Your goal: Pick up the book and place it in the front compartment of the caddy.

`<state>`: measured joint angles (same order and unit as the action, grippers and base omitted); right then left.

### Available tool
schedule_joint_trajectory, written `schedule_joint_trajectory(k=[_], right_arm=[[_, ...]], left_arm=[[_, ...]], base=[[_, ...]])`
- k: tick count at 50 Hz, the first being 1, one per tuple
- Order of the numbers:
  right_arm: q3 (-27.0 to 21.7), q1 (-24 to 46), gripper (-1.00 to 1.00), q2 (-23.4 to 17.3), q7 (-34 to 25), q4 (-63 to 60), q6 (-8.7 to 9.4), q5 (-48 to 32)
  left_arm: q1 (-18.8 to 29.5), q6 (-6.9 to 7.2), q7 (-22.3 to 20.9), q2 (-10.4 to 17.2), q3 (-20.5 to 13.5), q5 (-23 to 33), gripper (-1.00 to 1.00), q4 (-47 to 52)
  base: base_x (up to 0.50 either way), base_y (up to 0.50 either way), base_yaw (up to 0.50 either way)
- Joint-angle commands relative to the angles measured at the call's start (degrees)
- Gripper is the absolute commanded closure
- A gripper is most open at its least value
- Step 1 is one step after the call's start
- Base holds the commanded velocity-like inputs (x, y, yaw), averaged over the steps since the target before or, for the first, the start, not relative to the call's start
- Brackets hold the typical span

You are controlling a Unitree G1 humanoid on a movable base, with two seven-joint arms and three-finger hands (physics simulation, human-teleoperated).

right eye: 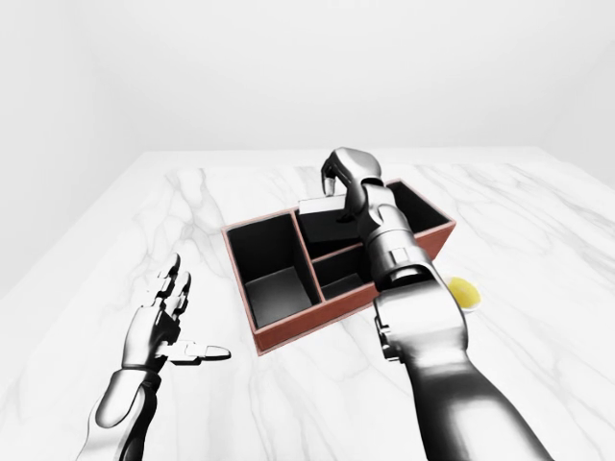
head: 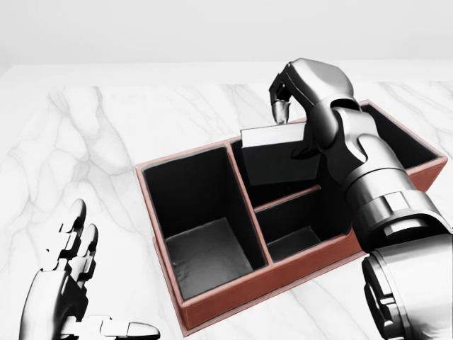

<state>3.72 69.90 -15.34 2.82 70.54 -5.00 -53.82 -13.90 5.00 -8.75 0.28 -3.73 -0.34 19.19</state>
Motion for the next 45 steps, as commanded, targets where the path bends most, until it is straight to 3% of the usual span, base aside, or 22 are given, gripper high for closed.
schedule_joint_trajectory(k=[1, 45], right_arm=[[-2.27, 0.87, 1.0, 0.47, 1.6, -0.51, 0.0, 0.47], [-1.59, 1.65, 1.0, 0.95, 10.89, 3.03, 0.0, -2.52]], left_arm=[[0.07, 0.0, -0.02, 0.03, -0.12, -0.07, -1.0, 0.03], [0.13, 0.0, -0.07, -0.02, -0.28, -0.13, -1.0, 0.04]], base=[[0.0, 0.0, 0.0], [0.0, 0.0, 0.0]])
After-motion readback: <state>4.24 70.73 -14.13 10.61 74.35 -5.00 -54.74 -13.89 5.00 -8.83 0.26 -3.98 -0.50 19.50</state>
